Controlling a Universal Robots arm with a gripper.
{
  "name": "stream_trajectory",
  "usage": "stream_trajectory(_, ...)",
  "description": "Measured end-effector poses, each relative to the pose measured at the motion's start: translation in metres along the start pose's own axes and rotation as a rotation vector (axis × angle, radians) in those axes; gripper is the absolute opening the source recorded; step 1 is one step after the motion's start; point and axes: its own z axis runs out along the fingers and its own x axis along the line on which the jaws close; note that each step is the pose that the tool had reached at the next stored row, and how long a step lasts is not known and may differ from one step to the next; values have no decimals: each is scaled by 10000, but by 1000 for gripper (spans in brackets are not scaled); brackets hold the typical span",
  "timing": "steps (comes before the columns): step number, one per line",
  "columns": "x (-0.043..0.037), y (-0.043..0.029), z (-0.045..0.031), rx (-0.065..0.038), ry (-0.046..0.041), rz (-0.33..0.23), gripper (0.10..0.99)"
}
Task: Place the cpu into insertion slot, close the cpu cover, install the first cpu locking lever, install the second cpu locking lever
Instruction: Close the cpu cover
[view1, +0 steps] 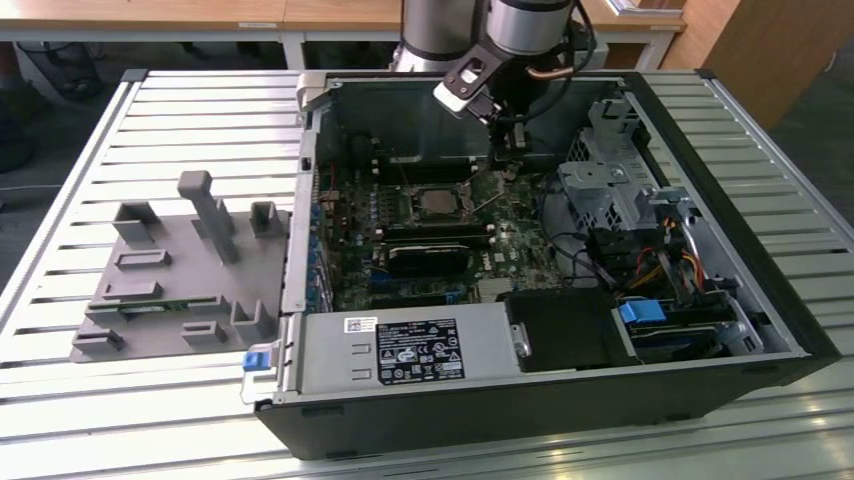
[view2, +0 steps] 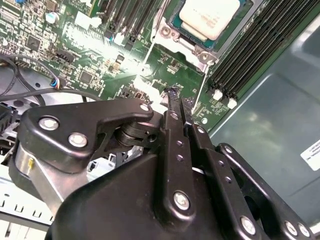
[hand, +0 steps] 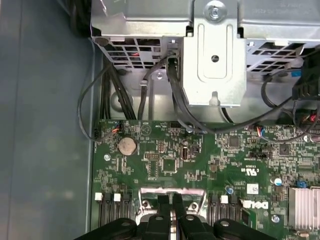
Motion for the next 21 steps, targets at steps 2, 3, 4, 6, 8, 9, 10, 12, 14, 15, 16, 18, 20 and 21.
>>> stream_trajectory(2,11,18,13,-1,-7,43,169)
stream_trajectory(3,15,25,20,-1,-8,60,169)
stream_trajectory(4,19,31,26,0,-9,66,169)
stream_trajectory(6,22,49,35,10,-11,66,169)
stream_trajectory(8,23,68,44,15,-10,45,169)
stream_trajectory(9,23,76,48,18,-9,14,169)
stream_trajectory(10,23,83,53,20,-8,-15,169)
stream_trajectory(12,24,93,62,24,-8,-26,169)
stream_trajectory(14,23,102,66,28,-10,-27,169)
stream_trajectory(15,23,108,68,29,-10,-33,169)
stream_trajectory(16,24,116,70,30,-7,-49,169)
stream_trajectory(18,24,134,73,33,-4,-102,169)
stream_trajectory(20,24,148,77,35,-4,-132,169)
stream_trajectory(21,24,153,78,37,-5,-136,169)
